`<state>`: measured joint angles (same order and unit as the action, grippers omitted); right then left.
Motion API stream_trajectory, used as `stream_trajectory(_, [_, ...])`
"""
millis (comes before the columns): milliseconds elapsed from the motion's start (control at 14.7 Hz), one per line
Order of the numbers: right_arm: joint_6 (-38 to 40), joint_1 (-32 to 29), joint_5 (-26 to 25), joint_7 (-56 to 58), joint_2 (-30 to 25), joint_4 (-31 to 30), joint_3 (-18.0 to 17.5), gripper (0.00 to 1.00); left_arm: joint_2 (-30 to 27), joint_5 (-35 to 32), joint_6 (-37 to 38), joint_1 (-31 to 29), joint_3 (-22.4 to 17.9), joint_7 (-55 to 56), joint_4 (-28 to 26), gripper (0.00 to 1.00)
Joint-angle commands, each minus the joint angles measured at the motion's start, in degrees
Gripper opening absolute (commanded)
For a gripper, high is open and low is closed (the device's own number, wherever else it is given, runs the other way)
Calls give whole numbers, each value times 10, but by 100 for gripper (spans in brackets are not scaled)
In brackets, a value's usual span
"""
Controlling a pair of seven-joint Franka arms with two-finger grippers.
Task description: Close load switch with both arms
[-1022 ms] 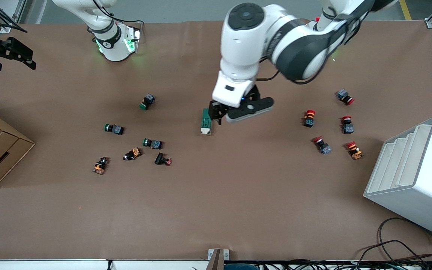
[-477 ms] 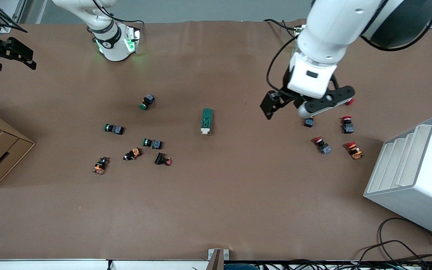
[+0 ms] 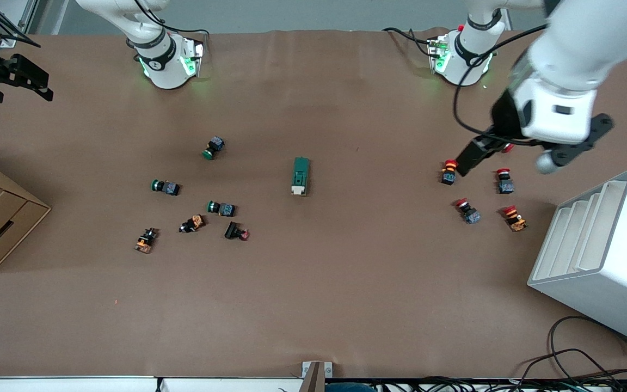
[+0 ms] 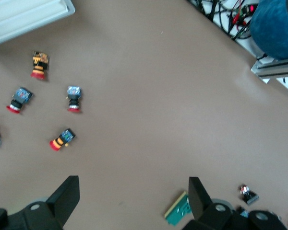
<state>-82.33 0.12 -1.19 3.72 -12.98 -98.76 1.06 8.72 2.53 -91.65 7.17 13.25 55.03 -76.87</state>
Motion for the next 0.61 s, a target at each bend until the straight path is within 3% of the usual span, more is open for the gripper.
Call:
stream_trajectory(0, [-3, -4, 0, 4, -11, -13, -4, 100, -41, 42, 58, -27, -32, -98, -23, 100])
stream_trajectory(272, [-4, -5, 0, 4, -11, -12, -4, 100, -84, 35, 106, -58, -52, -296, -56, 100])
stream_trajectory(545, [-3, -5, 0, 4, -11, -13, -4, 100, -124, -22, 102, -73, -52, -367, -120, 100])
